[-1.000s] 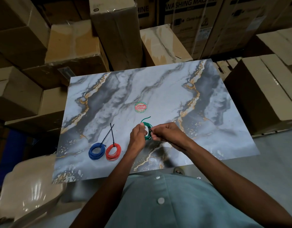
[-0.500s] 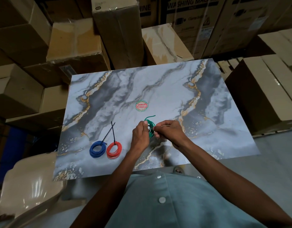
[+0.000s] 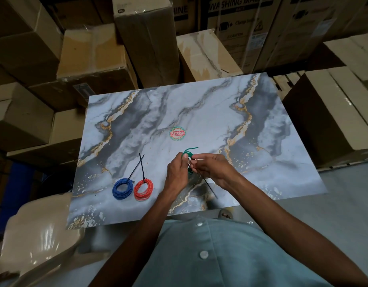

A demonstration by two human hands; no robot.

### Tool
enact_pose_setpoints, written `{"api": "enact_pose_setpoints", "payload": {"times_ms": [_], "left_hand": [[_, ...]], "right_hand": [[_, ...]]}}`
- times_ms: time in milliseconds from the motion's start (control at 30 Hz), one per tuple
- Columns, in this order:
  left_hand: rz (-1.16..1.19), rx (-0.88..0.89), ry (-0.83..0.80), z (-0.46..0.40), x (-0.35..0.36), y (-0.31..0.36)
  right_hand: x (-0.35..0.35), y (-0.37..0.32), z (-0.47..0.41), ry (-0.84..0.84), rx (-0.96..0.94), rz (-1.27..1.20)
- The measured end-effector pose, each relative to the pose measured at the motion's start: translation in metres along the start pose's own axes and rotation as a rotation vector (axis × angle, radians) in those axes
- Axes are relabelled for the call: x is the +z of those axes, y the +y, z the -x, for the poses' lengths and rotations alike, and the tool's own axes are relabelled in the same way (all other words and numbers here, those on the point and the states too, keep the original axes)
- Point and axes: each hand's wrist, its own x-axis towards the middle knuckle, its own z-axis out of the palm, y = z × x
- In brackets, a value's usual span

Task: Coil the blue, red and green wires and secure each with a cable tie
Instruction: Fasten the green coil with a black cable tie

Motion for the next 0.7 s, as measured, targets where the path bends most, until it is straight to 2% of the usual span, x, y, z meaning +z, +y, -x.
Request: {"api": "enact_pose_setpoints", "payload": {"times_ms": [233, 400, 533, 633, 700], "left_hand": [[0.045, -0.010, -0.061, 0.000, 0.002, -0.002], [0.098, 0.006, -0.095, -0.002, 0.002, -0.003], [0.128, -0.008, -0.108, -0.002, 0.002, -0.007], [0.100, -0.014, -0.120, -0.002, 0.002, -0.007], [0.085, -0.016, -0.123, -0.002, 0.002, -0.007]], "right_hand": [[-0.006, 0.004, -0.006, 0.212, -0.276, 0.395], [-0.006, 0.000, -0.002, 0.156, -0.360, 0.552], [-0.008, -0.009, -0.002, 0.124, -0.478, 0.821], [-0.007, -0.018, -0.001, 0.144, -0.567, 0.872], [-0.006, -0.023, -0.003, 0.093, -0.642, 0.890]]}}
